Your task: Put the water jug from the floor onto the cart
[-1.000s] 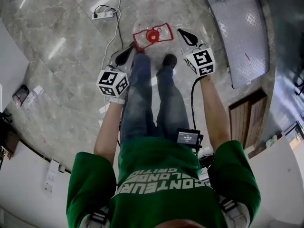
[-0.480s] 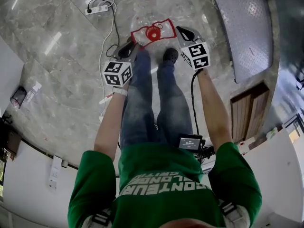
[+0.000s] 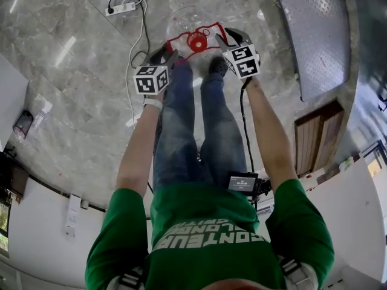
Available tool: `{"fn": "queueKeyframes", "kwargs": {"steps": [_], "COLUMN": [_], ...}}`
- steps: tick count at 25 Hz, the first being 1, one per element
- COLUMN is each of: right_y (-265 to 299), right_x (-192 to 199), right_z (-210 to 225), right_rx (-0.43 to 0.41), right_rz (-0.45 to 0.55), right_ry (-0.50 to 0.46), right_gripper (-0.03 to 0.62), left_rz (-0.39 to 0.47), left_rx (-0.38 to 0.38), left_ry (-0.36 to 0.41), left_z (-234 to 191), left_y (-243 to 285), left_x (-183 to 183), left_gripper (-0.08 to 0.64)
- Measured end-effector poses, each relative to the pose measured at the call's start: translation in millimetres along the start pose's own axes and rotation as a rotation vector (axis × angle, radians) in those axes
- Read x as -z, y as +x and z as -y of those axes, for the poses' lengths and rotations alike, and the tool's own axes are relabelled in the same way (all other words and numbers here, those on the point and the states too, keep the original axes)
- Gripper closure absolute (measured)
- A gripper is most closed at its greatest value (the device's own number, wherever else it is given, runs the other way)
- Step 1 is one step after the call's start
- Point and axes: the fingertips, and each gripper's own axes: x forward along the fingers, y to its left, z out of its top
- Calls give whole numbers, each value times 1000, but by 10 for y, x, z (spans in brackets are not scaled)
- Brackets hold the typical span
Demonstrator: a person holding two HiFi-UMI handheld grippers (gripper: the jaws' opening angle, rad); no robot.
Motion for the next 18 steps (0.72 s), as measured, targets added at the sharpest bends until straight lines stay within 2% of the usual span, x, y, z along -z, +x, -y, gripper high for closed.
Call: {"fn": "queueKeyframes", "kwargs": {"steps": [6,11,18], "right_y": [155,254,328], "right_x": [258,365,411], "right_z": [6,22,28], "right_rx": [-12,-16,-28], "right_rz": [-77,-104,-110], "right_ry": [24,35,52], "right_gripper": [460,459,460], "left_rz": [-53,-49,-36], "left_rx": [24,21,30], "left_ry": [-32,-120,-159], "left_z": [-26,-99,-107], "left_y": [155,251,311], "left_x": [159,231,281], "left_gripper": [365,365,382]}}
